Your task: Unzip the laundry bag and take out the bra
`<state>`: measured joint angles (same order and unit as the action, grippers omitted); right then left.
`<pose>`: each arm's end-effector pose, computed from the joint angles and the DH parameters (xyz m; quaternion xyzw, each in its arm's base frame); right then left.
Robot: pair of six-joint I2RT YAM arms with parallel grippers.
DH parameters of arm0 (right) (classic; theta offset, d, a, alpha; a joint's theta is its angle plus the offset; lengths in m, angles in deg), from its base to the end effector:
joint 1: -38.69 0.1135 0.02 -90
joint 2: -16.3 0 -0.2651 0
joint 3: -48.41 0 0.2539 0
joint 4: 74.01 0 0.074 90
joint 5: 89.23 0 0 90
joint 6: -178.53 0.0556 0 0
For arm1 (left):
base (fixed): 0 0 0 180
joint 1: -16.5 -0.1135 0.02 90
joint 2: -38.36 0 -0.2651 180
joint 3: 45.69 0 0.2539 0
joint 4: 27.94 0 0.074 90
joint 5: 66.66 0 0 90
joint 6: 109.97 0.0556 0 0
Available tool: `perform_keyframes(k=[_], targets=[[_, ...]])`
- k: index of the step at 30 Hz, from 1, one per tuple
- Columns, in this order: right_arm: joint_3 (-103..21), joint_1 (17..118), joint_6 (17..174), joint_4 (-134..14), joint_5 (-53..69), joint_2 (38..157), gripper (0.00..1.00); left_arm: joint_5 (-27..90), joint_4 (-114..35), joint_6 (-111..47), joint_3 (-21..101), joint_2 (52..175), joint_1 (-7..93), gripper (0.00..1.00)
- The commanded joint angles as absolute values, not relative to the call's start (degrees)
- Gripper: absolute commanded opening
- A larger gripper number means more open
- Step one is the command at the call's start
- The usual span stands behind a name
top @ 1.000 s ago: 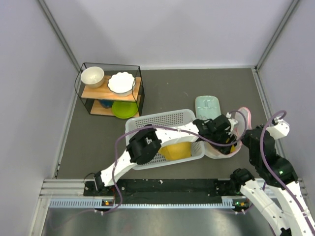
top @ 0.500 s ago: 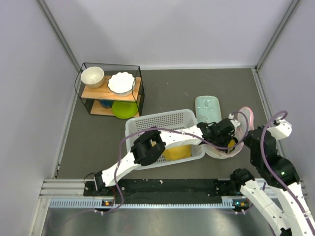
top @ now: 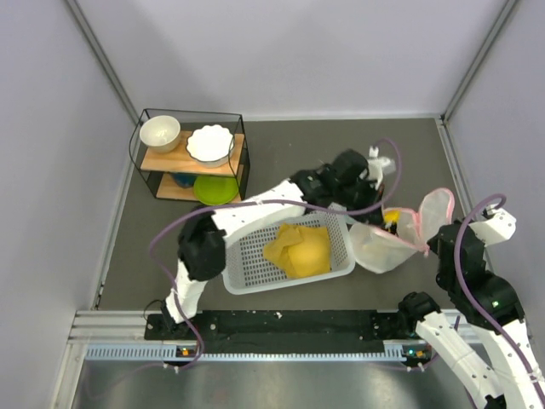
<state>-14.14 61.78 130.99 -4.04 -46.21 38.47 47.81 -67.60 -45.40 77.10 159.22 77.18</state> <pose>0.0760 -0.0118 0.3228 0.3310 0.7476 -0.0399 0.5744 0.2288 -0.4545 0.2734 0.3546 0.8079 -0.4329 0.1847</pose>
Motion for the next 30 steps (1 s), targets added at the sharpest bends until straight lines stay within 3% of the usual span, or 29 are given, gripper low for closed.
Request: perform_keyframes(k=[1, 10, 14, 22, 30], targets=[[-15.27, 61.63, 131.33, -4.09, -47.66, 38.45, 0.00, 56.46, -59.21, -50.02, 76.09, 149.81, 74.77, 0.00], [-13.86, 61.63, 132.92, -4.26, -45.46, 39.41, 0.00, 64.02, -46.72, -61.27, 75.91, 147.52, 72.13, 0.00], [-13.78, 61.55, 133.00, -4.35, -46.34, 39.24, 0.00, 70.88, -44.69, -68.20, 83.98, 152.26, 71.96, 0.00], [-14.30, 61.63, 131.86, -4.61, -47.31, 39.59, 0.00, 68.43, -42.66, -69.28, 81.35, 142.87, 67.22, 0.00], [-13.95, 61.63, 131.51, -5.23, -47.92, 40.03, 0.00, 68.51, -45.74, -67.07, 91.44, 138.02, 63.26, 0.00]])
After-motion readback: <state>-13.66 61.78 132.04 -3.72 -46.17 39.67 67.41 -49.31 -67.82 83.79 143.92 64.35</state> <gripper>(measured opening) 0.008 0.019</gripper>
